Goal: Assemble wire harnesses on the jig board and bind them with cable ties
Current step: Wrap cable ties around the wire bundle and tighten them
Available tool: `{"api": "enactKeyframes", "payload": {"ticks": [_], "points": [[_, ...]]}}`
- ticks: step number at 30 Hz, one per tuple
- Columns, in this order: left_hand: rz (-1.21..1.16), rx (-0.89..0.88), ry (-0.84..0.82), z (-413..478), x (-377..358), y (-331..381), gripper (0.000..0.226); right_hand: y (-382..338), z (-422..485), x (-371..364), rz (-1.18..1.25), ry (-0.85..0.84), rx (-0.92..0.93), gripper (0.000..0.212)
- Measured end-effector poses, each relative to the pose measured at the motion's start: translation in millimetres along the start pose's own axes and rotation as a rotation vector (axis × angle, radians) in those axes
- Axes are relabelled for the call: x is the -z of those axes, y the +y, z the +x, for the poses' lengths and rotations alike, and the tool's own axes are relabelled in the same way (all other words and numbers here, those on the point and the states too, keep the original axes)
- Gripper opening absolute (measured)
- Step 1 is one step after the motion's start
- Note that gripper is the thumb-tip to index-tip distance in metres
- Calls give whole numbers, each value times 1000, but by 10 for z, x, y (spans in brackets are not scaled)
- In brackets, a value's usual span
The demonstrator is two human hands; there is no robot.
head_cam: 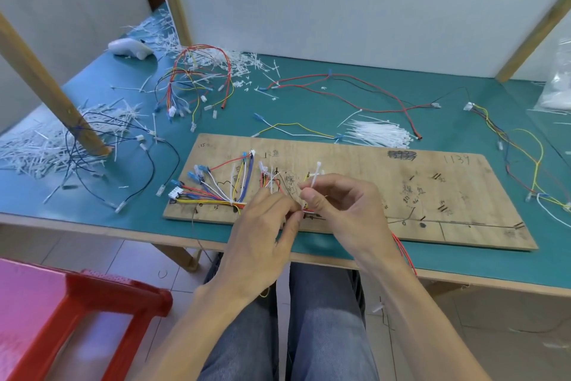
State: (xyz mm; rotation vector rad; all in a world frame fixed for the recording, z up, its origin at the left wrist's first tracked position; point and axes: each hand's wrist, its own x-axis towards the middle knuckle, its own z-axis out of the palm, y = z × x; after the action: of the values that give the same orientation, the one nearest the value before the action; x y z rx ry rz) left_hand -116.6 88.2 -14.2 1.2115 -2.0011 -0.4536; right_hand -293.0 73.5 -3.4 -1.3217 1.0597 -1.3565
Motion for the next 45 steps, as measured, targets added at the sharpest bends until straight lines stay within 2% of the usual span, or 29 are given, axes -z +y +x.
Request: {"api": "enactKeyframes", "payload": {"ticks": [2, 5, 9, 17, 22, 27, 33, 36, 39, 45], "points": [[23, -10, 33, 5, 0, 9, 13, 40, 3, -10, -34, 157, 16, 12], [223, -91, 103, -12, 15, 27, 11, 126, 51, -41, -93, 408, 54, 7], [330, -127, 65, -128, -54, 3, 9, 227, 109, -152, -278, 510, 127, 4], [360, -130, 8, -173, -52, -32, 12, 352, 117, -201, -520, 430, 210, 6], [339, -98, -38, -133, -11, -11, 11, 364, 121, -220, -526, 406, 128, 11], [353, -59, -96, -54, 38, -17, 15, 334, 98, -256, -691, 364, 133, 17], [367, -60, -146, -14, 40, -43, 15, 251, 79, -200, -874, 251, 264, 6], [336, -66, -130, -12, 48, -57, 10, 266, 62, -191, -877, 236, 268, 7], [269, -78, -95, -30, 55, -85, 11, 265, 56, -175, -769, 243, 206, 16], [290, -202, -73, 13, 74, -153, 8, 252, 31, -148, -742, 231, 132, 9]]}}
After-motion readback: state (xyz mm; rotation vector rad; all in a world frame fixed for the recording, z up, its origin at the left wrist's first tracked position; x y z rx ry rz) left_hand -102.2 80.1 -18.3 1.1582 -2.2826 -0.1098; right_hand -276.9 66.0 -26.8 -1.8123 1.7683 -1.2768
